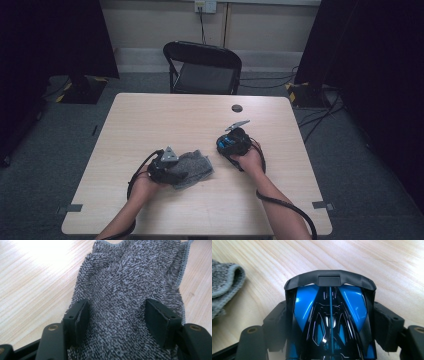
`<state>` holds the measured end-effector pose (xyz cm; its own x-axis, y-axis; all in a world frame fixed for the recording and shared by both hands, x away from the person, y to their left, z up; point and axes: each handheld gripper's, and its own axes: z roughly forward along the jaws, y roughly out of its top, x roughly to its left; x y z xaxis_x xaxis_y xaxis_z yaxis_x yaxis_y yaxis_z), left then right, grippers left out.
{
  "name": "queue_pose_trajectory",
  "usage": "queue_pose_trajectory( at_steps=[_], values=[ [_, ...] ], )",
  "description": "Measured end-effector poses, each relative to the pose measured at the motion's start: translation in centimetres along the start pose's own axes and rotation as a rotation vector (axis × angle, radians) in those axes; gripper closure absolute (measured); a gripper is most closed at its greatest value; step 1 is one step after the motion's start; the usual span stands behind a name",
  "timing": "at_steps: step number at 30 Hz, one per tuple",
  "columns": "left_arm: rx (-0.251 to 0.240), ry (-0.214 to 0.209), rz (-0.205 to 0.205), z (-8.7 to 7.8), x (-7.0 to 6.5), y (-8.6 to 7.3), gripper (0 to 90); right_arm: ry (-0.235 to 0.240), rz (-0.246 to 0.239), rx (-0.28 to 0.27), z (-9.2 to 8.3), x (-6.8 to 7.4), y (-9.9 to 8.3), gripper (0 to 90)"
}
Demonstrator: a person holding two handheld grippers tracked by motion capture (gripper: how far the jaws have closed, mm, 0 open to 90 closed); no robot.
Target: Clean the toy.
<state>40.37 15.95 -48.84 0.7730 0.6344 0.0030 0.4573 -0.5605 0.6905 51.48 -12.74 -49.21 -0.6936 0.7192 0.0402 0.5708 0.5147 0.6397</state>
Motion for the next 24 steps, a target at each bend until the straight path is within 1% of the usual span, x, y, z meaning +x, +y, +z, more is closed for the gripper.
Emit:
queue_pose_trajectory(
  at_steps=[2,3,4,6,8,11,14,20,23,24],
  values=[
    [0.006,0.003,0.005,0.0,0.0,0.1,36.2,0.004,0.001,-0.014,-0.3,0.0,-0.1,25.6],
    [0.008,0.003,0.007,0.0,0.0,0.1,36.2,0.002,0.007,-0.02,-0.5,0.0,-0.1,25.6],
    [0.007,0.003,0.007,0.0,0.0,0.1,36.2,0.011,0.015,-0.027,-0.7,0.0,-0.2,25.6],
    [0.007,0.003,0.006,0.0,0.0,0.1,36.2,0.021,0.027,-0.055,-1.2,0.0,-0.3,25.6],
    [0.003,0.003,0.004,0.0,0.0,0.1,36.1,0.04,0.039,-0.07,-1.6,-0.1,-0.3,25.6],
    [0.006,0.004,0.003,0.0,0.0,0.2,35.6,0.044,0.036,-0.104,-2.6,0.0,-0.4,25.7],
    [0.009,0.006,-0.001,0.0,0.0,0.2,35.6,0.057,0.055,-0.138,-3.4,-0.2,-0.5,25.7],
    [0.013,0.007,-0.004,0.0,0.0,0.2,34.6,0.075,0.057,-0.181,-4.8,-0.2,-0.7,25.7],
    [0.01,0.009,-0.013,0.1,-0.1,0.2,34.1,0.083,0.053,-0.188,-5.1,-0.1,-0.7,25.7],
    [0.017,0.01,-0.023,0.2,-0.1,0.2,34.2,0.094,0.047,-0.2,-5.6,0.2,-0.7,25.7]
  ],
)
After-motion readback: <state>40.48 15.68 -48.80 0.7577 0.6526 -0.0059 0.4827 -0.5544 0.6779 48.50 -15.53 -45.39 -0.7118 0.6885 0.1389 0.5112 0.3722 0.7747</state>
